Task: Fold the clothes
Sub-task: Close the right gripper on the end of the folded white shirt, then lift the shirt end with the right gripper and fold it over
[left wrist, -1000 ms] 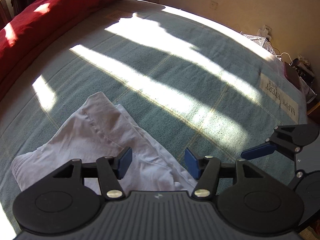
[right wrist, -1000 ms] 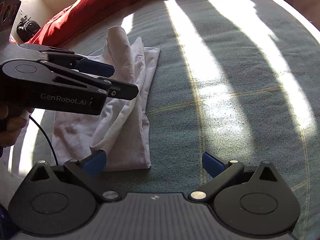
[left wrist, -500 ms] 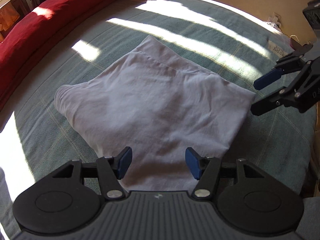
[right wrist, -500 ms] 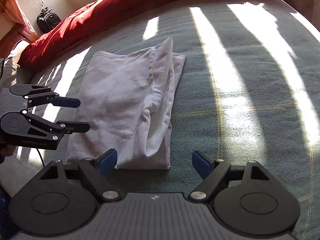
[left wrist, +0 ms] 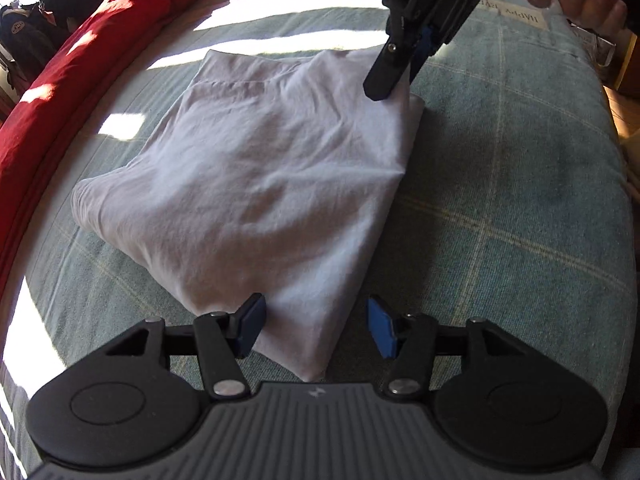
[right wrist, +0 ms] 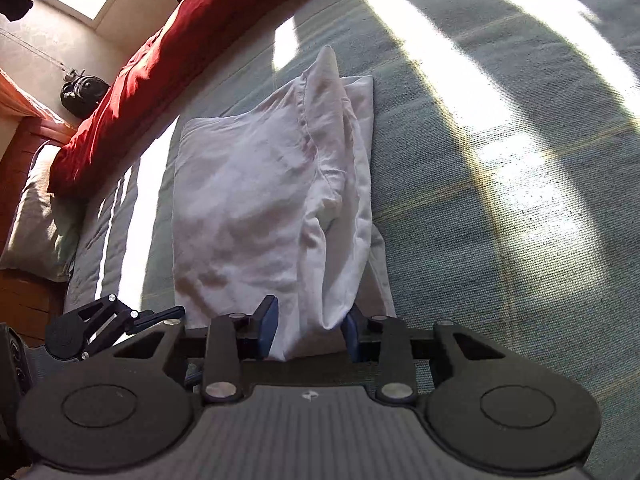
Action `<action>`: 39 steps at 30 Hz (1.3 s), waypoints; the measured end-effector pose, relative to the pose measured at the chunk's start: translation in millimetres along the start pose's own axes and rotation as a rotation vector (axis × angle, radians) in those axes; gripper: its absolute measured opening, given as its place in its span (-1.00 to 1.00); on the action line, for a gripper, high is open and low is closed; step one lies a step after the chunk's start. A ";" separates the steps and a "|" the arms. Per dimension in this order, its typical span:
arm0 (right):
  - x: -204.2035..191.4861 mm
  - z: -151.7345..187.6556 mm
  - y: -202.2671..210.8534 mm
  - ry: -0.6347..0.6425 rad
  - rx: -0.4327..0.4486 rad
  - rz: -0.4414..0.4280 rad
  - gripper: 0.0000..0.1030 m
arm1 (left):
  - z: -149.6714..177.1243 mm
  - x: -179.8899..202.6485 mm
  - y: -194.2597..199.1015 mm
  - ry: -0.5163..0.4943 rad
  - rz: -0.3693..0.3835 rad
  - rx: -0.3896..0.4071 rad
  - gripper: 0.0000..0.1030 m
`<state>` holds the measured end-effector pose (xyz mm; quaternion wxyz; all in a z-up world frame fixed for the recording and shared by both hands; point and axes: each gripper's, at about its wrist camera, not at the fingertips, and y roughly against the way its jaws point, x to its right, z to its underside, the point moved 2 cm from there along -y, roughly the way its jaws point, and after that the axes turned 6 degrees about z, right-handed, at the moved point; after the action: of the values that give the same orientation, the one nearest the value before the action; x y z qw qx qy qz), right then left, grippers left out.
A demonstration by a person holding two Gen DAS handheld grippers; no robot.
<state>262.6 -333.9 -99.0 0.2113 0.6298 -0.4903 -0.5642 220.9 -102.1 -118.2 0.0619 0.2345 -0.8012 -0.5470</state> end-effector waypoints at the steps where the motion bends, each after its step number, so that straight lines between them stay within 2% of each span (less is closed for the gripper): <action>1: 0.3 -0.3 -1.5 -0.010 -0.001 0.002 -0.61 | 4.3 0.6 -3.4 0.000 -0.006 -0.023 0.06; 4: -2.0 1.4 -3.4 0.013 -0.012 0.036 -0.62 | 12.2 -8.6 -1.1 0.066 0.007 -0.058 0.06; 6: -4.7 2.1 -3.1 0.043 -0.024 0.069 -0.57 | 13.4 -21.0 9.3 0.159 0.044 -0.049 0.04; 8: -19.9 -5.3 1.0 0.110 0.008 0.080 -0.53 | 13.8 -34.4 20.9 0.249 0.061 -0.022 0.05; 14: -65.7 -27.7 13.4 0.313 0.103 0.114 -0.51 | 15.7 -60.7 34.3 0.358 -0.001 0.034 0.09; 17: -88.8 -38.9 19.6 0.414 0.151 0.130 -0.62 | 22.0 -70.2 31.2 0.409 -0.022 0.024 0.11; 22: -154.8 -55.3 -33.0 0.588 0.138 0.075 -0.72 | 41.7 -85.0 34.9 0.508 -0.046 0.024 0.12; 24: -174.2 -56.9 -60.8 0.614 0.099 0.063 -0.74 | 52.7 -89.2 36.7 0.544 -0.052 0.023 0.12; 26: -184.8 -54.9 -89.5 0.642 0.056 0.089 -0.75 | 63.9 -92.3 37.8 0.574 -0.054 0.020 0.12; 30: -175.6 -48.6 -137.4 0.615 -0.029 0.153 -0.76 | 77.3 -99.0 34.6 0.618 -0.051 0.015 0.12; 35: -180.1 -56.7 -129.5 0.591 -0.055 0.147 -0.75 | 79.0 -104.6 32.0 0.647 -0.042 0.028 0.12; 39: -197.7 -73.2 -104.2 0.593 0.038 0.138 -0.73 | 74.2 -109.7 32.0 0.642 -0.048 0.051 0.12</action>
<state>392.6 -141.0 -64.8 0.3712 0.7362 -0.4593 -0.3306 281.4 18.8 -101.1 0.2929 0.4153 -0.7484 -0.4262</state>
